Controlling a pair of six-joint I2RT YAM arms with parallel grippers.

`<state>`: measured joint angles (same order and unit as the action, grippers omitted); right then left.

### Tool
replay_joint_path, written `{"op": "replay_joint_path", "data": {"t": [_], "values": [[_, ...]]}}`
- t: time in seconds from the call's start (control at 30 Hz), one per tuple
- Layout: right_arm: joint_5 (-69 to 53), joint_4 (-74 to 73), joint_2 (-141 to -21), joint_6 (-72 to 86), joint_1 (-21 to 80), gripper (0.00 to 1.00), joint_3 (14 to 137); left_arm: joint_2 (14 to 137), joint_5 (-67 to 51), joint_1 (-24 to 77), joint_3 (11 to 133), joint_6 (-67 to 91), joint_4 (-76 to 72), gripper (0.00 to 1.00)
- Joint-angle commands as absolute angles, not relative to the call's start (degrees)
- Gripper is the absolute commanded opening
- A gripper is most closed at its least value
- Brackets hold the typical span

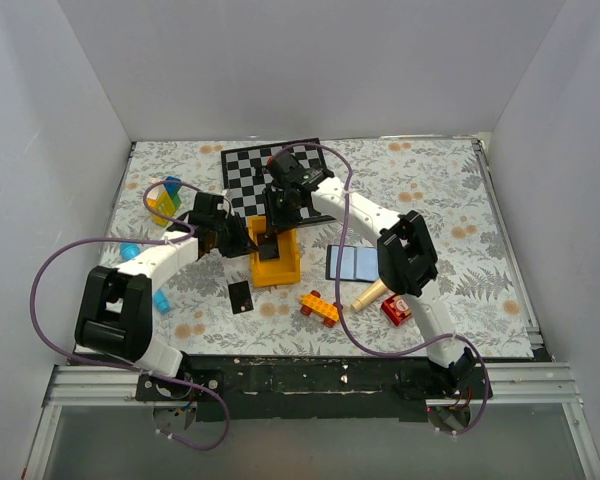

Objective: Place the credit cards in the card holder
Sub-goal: Pick up the credit card from the storage box.

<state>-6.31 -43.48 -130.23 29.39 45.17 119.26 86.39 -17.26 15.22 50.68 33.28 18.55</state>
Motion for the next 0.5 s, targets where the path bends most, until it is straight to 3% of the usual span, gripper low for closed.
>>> {"op": "replay_joint_path", "data": {"t": [0.0, 0.13, 0.47], "values": [[-4.66, -47.02, -132.27, 30.24, 45.26, 0.42, 121.46, 85.70, -19.07, 16.43, 50.19, 33.75, 16.35, 0.06], [-3.52, -48.16, -132.54, 30.15, 45.26, 0.42, 121.12, 84.73, -18.90, 17.14, 49.66, 34.28, 16.08, 0.00], [-1.85, -50.09, -133.94, 29.27, 45.26, 0.42, 120.58, 83.94, -18.11, 18.37, 49.57, 35.59, 16.08, 0.00]]}}
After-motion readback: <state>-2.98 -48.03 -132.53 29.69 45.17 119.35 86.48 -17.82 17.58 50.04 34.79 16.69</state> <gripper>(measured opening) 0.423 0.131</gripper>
